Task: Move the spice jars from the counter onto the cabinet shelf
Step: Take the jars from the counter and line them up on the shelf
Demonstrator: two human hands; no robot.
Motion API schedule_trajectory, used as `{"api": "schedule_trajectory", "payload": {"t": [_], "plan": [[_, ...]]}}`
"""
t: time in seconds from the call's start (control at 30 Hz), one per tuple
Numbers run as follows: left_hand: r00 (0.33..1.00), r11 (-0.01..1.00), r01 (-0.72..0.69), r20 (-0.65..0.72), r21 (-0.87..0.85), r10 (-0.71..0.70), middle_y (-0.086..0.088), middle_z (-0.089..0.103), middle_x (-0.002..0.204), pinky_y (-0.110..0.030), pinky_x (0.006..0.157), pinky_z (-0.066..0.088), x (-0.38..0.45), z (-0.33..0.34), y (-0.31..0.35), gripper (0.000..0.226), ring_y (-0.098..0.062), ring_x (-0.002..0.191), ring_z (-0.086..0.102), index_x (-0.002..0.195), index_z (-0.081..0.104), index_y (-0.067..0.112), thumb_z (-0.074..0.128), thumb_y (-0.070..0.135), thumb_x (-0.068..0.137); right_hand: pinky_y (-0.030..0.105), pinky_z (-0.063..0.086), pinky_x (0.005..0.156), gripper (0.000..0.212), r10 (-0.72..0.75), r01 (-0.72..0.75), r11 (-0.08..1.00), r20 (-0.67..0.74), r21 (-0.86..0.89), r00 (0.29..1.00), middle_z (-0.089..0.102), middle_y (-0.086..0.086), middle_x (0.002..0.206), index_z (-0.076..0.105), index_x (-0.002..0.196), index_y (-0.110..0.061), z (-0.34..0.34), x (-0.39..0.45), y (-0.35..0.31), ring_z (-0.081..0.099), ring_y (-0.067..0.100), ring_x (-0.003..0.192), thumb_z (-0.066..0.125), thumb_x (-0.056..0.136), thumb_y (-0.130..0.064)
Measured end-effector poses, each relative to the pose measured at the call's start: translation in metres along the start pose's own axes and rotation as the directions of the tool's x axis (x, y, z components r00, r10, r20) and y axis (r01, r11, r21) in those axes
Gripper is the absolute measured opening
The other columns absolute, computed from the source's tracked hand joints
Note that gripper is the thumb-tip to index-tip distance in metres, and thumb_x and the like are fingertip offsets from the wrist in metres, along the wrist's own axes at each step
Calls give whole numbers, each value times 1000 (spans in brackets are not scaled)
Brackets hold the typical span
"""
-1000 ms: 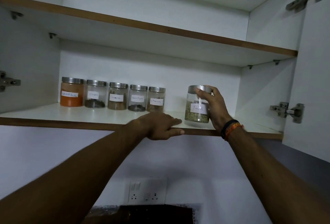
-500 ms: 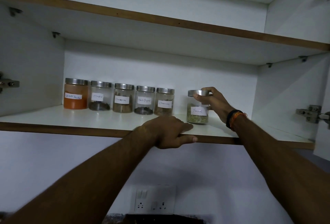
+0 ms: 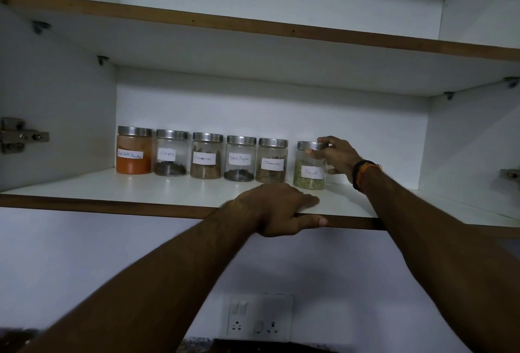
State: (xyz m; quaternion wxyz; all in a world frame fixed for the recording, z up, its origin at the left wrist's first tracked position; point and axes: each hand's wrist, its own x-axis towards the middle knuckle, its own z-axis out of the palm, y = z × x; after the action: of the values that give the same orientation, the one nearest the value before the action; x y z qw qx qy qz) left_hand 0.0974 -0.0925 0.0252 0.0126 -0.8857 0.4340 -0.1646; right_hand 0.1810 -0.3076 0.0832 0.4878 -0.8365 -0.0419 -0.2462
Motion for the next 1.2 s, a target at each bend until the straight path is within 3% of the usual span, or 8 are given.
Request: {"api": "schedule_trajectory", "payload": {"t": [0.3,0.47,0.6,0.9,1.03,1.2], "plan": [[1000,1000,-5,3,15,5,-8,51,150,-40,110,42,0,-2,2,67,-25,131,54,155,35,21,32,61,101,53,53,103,56,-14,13,999,-23,-33,1000,57,15,140,54,140,-11,9,13,5,56,38,127,76,90,-27],[1000,1000,-2,3,21,2,-9,53,149,-41,111,42,1,-1,1,67,-25,131,54,155,35,20,32,61,101,53,45,112,61,-56,53,992,-24,-112,998,54,17,147,50,144,-9,14,17,8,52,38,133,73,92,-32],[1000,1000,-4,1,17,4,-8,54,148,-42,111,42,2,1,-2,68,-25,131,54,155,35,21,32,62,101,53,47,110,61,-47,45,993,-21,-114,999,56,16,145,52,142,-10,13,18,9,54,37,131,74,91,-33],[1000,1000,12,-7,7,-12,-8,50,151,-45,113,40,3,3,-5,71,-26,136,49,154,37,26,30,68,97,52,42,115,92,-23,10,988,-80,-151,997,38,15,161,28,159,-16,12,4,12,43,35,143,73,87,-52],[999,998,34,-6,53,-34,-8,49,152,-45,112,39,0,2,-2,71,-27,137,48,154,36,28,27,70,97,42,48,109,79,-78,62,992,-149,-105,986,60,12,141,45,148,-14,7,-27,-1,57,29,127,73,86,-55],[999,993,41,-20,114,-39,-7,48,153,-44,110,38,-2,2,2,70,-28,138,47,155,34,30,22,68,98,45,57,98,47,-110,127,990,-206,68,972,69,7,120,64,124,-14,-1,-88,-12,65,23,114,74,89,-45]]}}
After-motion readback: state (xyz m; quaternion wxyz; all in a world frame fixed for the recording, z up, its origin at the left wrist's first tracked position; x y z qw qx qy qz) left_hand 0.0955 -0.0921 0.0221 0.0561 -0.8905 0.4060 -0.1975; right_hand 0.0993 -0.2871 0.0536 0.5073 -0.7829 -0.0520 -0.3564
